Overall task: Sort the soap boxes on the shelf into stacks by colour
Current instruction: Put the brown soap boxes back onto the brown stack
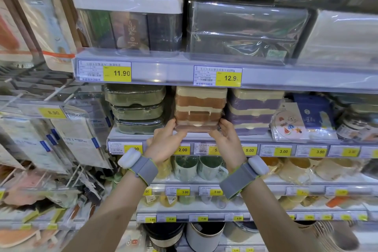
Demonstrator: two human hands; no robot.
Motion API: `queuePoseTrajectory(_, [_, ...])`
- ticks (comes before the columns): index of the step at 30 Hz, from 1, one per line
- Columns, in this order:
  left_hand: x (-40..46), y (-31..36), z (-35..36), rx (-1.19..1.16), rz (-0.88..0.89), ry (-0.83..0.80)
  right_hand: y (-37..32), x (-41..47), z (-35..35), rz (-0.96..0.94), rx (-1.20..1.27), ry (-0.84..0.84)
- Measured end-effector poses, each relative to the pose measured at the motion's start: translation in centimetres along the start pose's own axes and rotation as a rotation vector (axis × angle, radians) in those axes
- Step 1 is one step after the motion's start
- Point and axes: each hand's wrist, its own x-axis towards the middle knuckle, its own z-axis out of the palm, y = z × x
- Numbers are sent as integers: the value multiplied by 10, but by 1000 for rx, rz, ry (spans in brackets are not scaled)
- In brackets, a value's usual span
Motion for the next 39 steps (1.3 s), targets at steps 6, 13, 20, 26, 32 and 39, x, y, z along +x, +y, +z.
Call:
queuePoseTrajectory(6, [10, -8, -1, -92, 56, -16, 2, -3, -2, -18, -42, 9])
queuePoseTrajectory(13, [6, -6, -4, -90, 67, -40, -1, -7, -2, -92, -60, 21])
queuePoseTrajectory(20, [-1, 6, -9, -249, 232, 83, -6, -12, -2, -288, 20, 145])
queuePoseTrajectory(26, [2, 34, -10, -391, 308, 137, -23, -2, 2, -392, 29, 138])
queuePoseTrajectory(32, [2, 46, -4, -371, 320, 179, -28, 4, 6, -386, -9, 163])
queuePoseTrajectory(39, [-14, 45, -9, -470, 355, 237, -31, -1, 2, -419, 102, 183])
